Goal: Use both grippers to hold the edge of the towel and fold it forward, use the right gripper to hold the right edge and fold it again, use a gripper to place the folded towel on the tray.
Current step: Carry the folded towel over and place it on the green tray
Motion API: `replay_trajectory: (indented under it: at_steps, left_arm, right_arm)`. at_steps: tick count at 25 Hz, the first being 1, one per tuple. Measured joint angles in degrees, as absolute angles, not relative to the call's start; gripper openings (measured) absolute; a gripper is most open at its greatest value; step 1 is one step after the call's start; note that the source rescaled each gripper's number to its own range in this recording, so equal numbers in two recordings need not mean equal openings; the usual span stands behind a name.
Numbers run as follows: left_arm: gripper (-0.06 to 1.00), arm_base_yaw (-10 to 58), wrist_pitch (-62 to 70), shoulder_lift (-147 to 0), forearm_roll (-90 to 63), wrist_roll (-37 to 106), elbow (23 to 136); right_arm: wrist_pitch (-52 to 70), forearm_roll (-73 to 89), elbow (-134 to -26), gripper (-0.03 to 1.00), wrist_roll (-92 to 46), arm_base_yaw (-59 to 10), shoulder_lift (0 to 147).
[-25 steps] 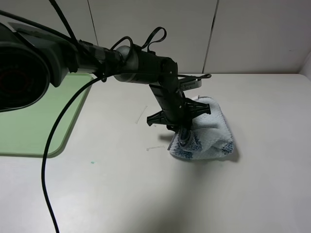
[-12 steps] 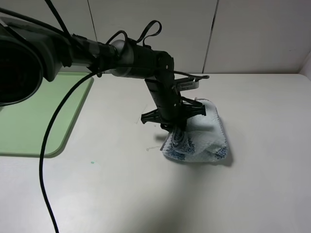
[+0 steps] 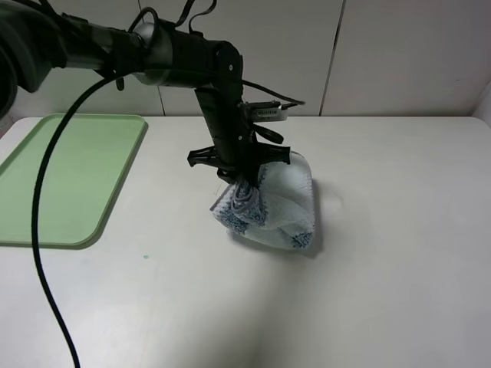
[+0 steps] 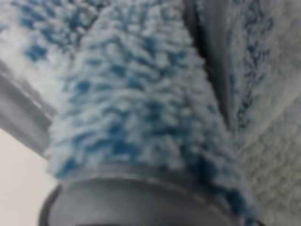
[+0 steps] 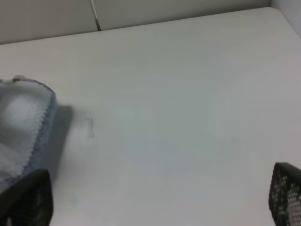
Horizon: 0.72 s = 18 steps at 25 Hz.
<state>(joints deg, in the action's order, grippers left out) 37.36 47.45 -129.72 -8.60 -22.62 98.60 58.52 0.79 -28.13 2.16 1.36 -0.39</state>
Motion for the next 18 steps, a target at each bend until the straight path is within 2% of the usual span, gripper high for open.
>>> replay_trajectory:
  at_steps: [18]
  left_arm:
    - [0.19, 29.4, 51.9, -122.3, -3.7, -19.5, 95.7]
  right_arm:
    - [58.5, 0.7, -28.1, 1.00, 2.2, 1.4, -0.4]
